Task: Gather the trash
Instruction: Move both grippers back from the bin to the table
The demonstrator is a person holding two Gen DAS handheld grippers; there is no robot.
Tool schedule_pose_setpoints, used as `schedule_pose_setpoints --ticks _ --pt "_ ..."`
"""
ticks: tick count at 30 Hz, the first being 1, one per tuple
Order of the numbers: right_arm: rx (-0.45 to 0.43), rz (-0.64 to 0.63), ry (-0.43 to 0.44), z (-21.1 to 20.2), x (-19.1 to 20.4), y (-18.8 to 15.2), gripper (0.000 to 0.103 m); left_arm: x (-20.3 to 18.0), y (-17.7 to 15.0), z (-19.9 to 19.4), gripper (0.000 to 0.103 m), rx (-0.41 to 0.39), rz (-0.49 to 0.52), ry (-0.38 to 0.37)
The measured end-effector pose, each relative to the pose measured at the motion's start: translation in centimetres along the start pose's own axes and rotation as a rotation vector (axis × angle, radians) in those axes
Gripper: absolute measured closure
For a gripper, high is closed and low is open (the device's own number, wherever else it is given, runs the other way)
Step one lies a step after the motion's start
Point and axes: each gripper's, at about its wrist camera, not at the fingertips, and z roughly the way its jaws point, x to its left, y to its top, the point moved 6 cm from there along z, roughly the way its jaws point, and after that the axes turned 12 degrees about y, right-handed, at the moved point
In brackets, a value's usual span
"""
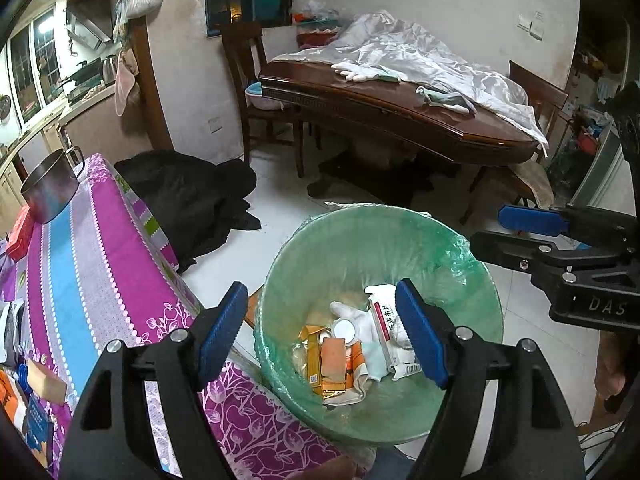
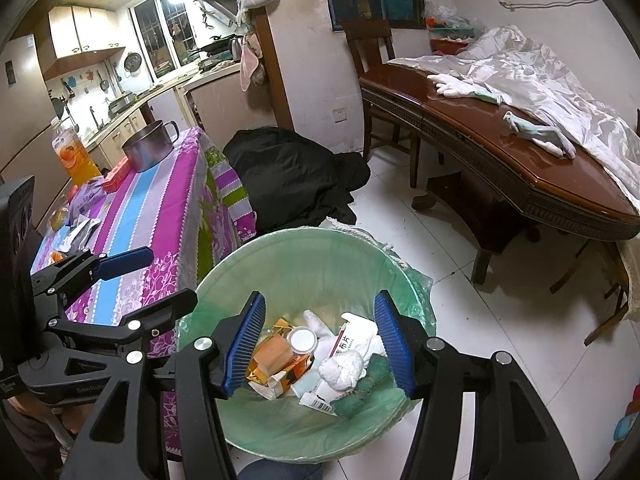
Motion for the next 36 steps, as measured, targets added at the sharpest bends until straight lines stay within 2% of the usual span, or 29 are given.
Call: schedule_pose_setpoints --ticks 6,11,16,19,28,32,34,36 --pt "-0.030 -0.041 0.010 -0.9 1.2 -0.3 0.044 0.8 -0.7 -0.3 0.030 0.004 0.000 0.004" --pt "-0.099 -0.103 0.036 -2.1 4.4 -1.1 0.040 2.9 -2.4 -1.2 0.030 0.004 0.002 0.010" --pt "-0.142 -0.165 0.094 -2.3 8.9 -2.9 0.035 7.1 -5.3 -2.2 0.030 0.009 -0.035 0.059" --pt "-0.151 -0.191 0.149 -1.7 12.1 -4.0 0.033 11.0 -7.4 -2.8 0.030 0.019 -0.074 0.108" --pt "-0.096 -0.262 0.321 2.3 22.1 -7.4 0.030 26.4 -13.9 -7.7 0.030 0.014 -0.284 0.260" --pt "-0.061 -0.288 0.364 4.2 25.1 -8.0 0.029 34.9 -16.9 -10.1 0.030 0.019 -0.481 0.285" --pt "-0.043 -0.297 0.386 5.2 26.6 -8.5 0.029 39.0 -19.0 -10.7 0.030 0.023 -0.621 0.266" --pt "-0.029 -0.307 0.402 6.0 27.7 -8.8 0.029 41.0 -20.7 -10.2 0.031 0.042 -0.717 0.233"
